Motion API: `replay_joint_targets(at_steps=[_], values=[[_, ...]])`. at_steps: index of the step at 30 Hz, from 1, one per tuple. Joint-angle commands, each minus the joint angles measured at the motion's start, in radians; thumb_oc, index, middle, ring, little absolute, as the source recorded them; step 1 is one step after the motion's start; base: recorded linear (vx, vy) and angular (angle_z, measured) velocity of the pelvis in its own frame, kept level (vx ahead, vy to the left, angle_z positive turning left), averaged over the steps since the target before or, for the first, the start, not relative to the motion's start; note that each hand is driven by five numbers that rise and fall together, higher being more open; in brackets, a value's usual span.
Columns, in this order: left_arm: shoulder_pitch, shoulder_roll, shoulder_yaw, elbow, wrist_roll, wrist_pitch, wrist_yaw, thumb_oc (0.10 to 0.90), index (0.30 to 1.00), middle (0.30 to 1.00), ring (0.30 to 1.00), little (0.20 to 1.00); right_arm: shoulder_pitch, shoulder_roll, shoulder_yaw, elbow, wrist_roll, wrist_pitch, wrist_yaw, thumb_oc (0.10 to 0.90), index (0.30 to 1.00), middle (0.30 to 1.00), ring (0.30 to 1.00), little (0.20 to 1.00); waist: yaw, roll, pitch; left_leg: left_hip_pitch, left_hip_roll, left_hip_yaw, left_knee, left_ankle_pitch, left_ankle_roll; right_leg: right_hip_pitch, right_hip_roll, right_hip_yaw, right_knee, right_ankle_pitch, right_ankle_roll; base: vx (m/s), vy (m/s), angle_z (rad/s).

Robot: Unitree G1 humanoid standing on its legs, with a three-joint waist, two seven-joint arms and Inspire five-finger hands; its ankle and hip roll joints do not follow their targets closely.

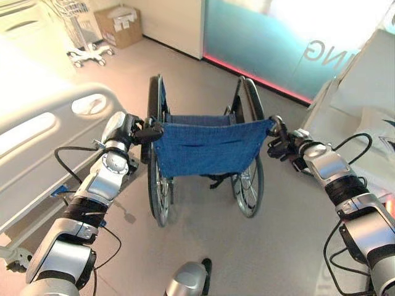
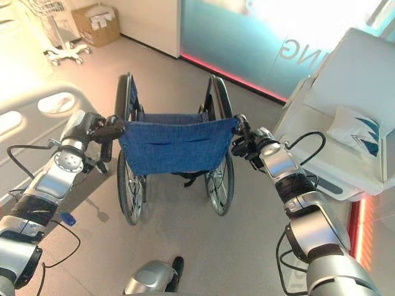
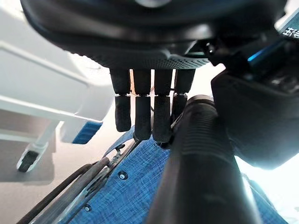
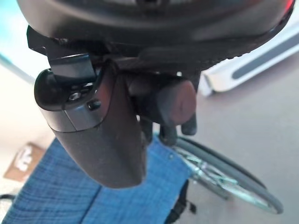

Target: Push the wheelchair next to the bed

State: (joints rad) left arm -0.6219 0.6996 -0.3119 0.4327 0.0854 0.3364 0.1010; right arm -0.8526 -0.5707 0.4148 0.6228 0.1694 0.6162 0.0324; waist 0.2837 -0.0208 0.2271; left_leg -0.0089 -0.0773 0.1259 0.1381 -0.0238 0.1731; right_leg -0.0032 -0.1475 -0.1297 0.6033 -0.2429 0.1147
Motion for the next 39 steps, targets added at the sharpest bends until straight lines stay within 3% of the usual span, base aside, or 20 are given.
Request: replay_joint_targets(at_steps=[1,2,3,4,6,10,11,12,14,16,21,23,26,27,29,31,33,36,37,39], values=[[0.094,-0.031,-0.135,0.057,0.015,-0.031,-0.068,0.4,0.3,0.3,0.3,0.3,-0.039,-0.096,0.099,-0.096,-0.04,-0.086,-0.008,0.4,0.3,0.3,0.3,0.3,-0.127,-0.037,0.039,-0.055,-0.01,-0.172,0.11,-0.078,-0.084,-0.126,-0.023,-0.02,-0.308,0.341,-0.014,0.33,-0.239,0.39],[0.088,-0.03,-0.135,0.056,0.009,-0.03,-0.061,0.4,0.3,0.3,0.3,0.3,-0.053,-0.099,0.103,-0.105,-0.042,-0.077,-0.007,0.4,0.3,0.3,0.3,0.3,-0.145,-0.052,0.056,-0.03,-0.024,-0.19,0.117,-0.107,-0.084,-0.181,-0.051,-0.008,-0.382,0.398,0.001,0.31,-0.161,0.56],[0.084,-0.035,-0.134,0.056,0.005,-0.03,-0.057,0.4,0.3,0.3,0.3,0.3,-0.064,-0.106,0.103,-0.113,-0.046,-0.064,-0.002,0.4,0.3,0.3,0.3,0.3,-0.16,-0.048,0.067,-0.015,-0.024,-0.214,0.122,-0.129,-0.084,-0.199,-0.048,0.012,-0.428,0.409,0.011,0.6,-0.274,0.82],[0.083,-0.045,-0.139,0.049,-0.003,-0.029,-0.051,0.4,0.3,0.3,0.3,0.3,-0.078,-0.13,0.101,-0.128,-0.053,-0.042,0.011,0.4,0.3,0.3,0.3,0.3,-0.183,-0.055,0.069,0.015,-0.029,-0.249,0.119,-0.159,-0.089,-0.216,-0.061,0.05,-0.564,0.443,0.034,0.64,-0.263,1.01],[0.086,-0.062,-0.138,0.032,0.006,-0.024,-0.057,0.4,0.3,0.3,0.3,0.3,-0.091,-0.158,0.09,-0.147,-0.061,0.002,0.032,0.4,0.3,0.3,0.3,0.3,-0.196,-0.057,0.061,0.036,-0.017,-0.295,0.121,-0.187,-0.1,-0.208,-0.071,0.094,-0.649,0.462,0.048,0.54,-0.28,0.84],[0.106,-0.079,-0.128,0.025,0.024,-0.024,-0.074,0.4,0.3,0.3,0.3,0.3,-0.11,-0.177,0.089,-0.177,-0.067,0.055,0.05,0.4,0.3,0.3,0.3,0.3,-0.201,-0.07,0.048,0.059,0.018,-0.349,0.141,-0.227,-0.128,-0.203,-0.066,0.151,-0.579,0.453,0.045,0.46,-0.394,0.82],[0.12,-0.081,-0.124,0.017,0.017,-0.032,-0.079,0.4,0.3,0.3,0.3,0.3,-0.123,-0.193,0.088,-0.182,-0.056,0.072,0.056,0.4,0.3,0.3,0.3,0.3,-0.206,-0.079,0.036,0.077,0.059,-0.369,0.14,-0.236,-0.145,-0.195,-0.053,0.167,-0.538,0.43,0.051,0.51,-0.52,0.63],[0.127,-0.079,-0.12,0.012,0.011,-0.04,-0.088,0.4,0.3,0.3,0.3,0.3,-0.136,-0.203,0.089,-0.18,-0.055,0.085,0.068,0.4,0.3,0.3,0.3,0.3,-0.209,-0.079,0.033,0.082,0.106,-0.358,0.141,-0.211,-0.163,-0.194,-0.042,0.152,-0.488,0.406,0.049,0.43,-0.459,0.57],[0.129,-0.078,-0.118,0.01,0.009,-0.041,-0.092,0.4,0.3,0.3,0.3,0.3,-0.143,-0.207,0.09,-0.181,-0.056,0.091,0.078,0.4,0.3,0.3,0.3,0.3,-0.214,-0.075,0.034,0.088,0.142,-0.345,0.14,-0.185,-0.177,-0.198,-0.035,0.137,-0.453,0.386,0.042,0.26,-0.258,0.48],[0.11,-0.091,-0.134,0.018,0.012,-0.036,-0.08,0.4,0.3,0.3,0.3,0.3,-0.147,-0.217,0.104,-0.19,-0.048,0.104,0.113,0.4,0.3,0.3,0.3,0.3,-0.25,-0.069,0.039,0.106,0.309,-0.238,0.133,0.031,-0.237,-0.185,-0.024,0.034,-0.399,0.328,0.002,0.49,-0.517,0.42],[0.079,-0.115,-0.151,0.058,0.012,-0.032,-0.072,0.4,0.3,0.3,0.3,0.3,-0.115,-0.223,0.105,-0.217,-0.023,0.11,0.097,0.4,0.3,0.3,0.3,0.3,-0.294,-0.061,0.037,0.126,0.393,-0.176,0.134,0.167,-0.242,-0.154,0.017,-0.019,-0.377,0.272,-0.048,0.31,-0.297,0.62],[0.09,-0.13,-0.151,0.079,0.008,-0.018,-0.07,0.4,0.3,0.3,0.3,0.3,-0.091,-0.209,0.104,-0.213,-0.025,0.099,0.097,0.4,0.3,0.3,0.3,0.3,-0.295,-0.055,0.023,0.14,0.352,-0.218,0.17,0.193,-0.24,-0.129,0.053,-0.009,-0.383,0.249,-0.068,0.49,-0.298,0.12],[0.09,-0.137,-0.144,0.09,0.026,-0.018,-0.081,0.4,0.3,0.3,0.3,0.3,-0.084,-0.198,0.103,-0.205,-0.03,0.098,0.099,0.4,0.3,0.3,0.3,0.3,-0.283,-0.052,0.027,0.098,0.322,-0.223,0.198,0.214,-0.236,-0.079,0.081,-0.004,-0.397,0.228,-0.086,0.38,-0.187,-0.25],[0.083,-0.143,-0.145,0.094,0.03,-0.01,-0.084,0.4,0.3,0.3,0.3,0.3,-0.076,-0.178,0.106,-0.182,-0.048,0.086,0.09,0.4,0.3,0.3,0.3,0.3,-0.253,-0.049,0.054,-0.005,0.215,-0.203,0.189,0.165,-0.211,0.007,0.108,0.009,-0.439,0.219,-0.089,0.43,-0.171,-0.2],[0.076,-0.142,-0.147,0.092,0.02,-0.009,-0.081,0.4,0.3,0.3,0.3,0.3,-0.073,-0.168,0.106,-0.173,-0.06,0.079,0.082,0.4,0.3,0.3,0.3,0.3,-0.24,-0.044,0.069,-0.072,0.164,-0.167,0.175,0.158,-0.207,0.041,0.122,0.005,-0.458,0.211,-0.093,0.37,-0.103,-0.24],[0.068,-0.13,-0.156,0.09,-0.003,-0.02,-0.077,0.4,0.3,0.3,0.3,0.3,-0.041,-0.148,0.098,-0.165,-0.083,0.052,0.052,0.4,0.3,0.3,0.3,0.3,-0.204,-0.006,0.106,-0.206,0.071,-0.073,0.103,0.192,-0.217,0.114,0.184,0.004,-0.471,0.179,-0.106,0.53,-0.098,-0.04],[0.084,-0.11,-0.153,0.077,-0.008,-0.029,-0.085,0.4,0.3,0.3,0.3,0.3,-0.017,-0.147,0.089,-0.167,-0.094,0.035,0.048,0.4,0.3,0.3,0.3,0.3,-0.166,0.021,0.119,-0.261,0.032,-0.039,0.011,0.255,-0.228,0.167,0.23,0.035,-0.472,0.152,-0.112,0.61,-0.063,-0.13],[0.113,-0.096,-0.136,0.062,-0.006,-0.036,-0.089,0.4,0.3,0.3,0.3,0.3,-0.015,-0.147,0.086,-0.159,-0.121,0.008,0.064,0.4,0.3,0.3,0.3,0.3,-0.131,0.038,0.111,-0.264,0.012,-0.014,-0.065,0.278,-0.224,0.211,0.261,0.062,-0.469,0.115,-0.116,0.5,0.026,-0.65],[0.118,-0.093,-0.133,0.06,-0.008,-0.038,-0.088,0.4,0.3,0.3,0.3,0.3,-0.018,-0.146,0.086,-0.156,-0.132,0.002,0.072,0.4,0.3,0.3,0.3,0.3,-0.126,0.038,0.109,-0.26,0.013,-0.003,-0.066,0.273,-0.221,0.216,0.259,0.061,-0.465,0.106,-0.116,0.55,0.122,-0.75],[0.128,-0.081,-0.117,0.051,-0.023,-0.034,-0.082,0.4,0.3,0.3,0.3,0.3,-0.027,-0.136,0.091,-0.139,-0.143,-0.043,0.074,0.4,0.3,0.3,0.3,0.3,-0.111,0.015,0.087,-0.236,0.013,0.026,-0.019,0.166,-0.166,0.223,0.223,0.044,-0.418,0.076,-0.098,0.5,0.14,-0.75]])
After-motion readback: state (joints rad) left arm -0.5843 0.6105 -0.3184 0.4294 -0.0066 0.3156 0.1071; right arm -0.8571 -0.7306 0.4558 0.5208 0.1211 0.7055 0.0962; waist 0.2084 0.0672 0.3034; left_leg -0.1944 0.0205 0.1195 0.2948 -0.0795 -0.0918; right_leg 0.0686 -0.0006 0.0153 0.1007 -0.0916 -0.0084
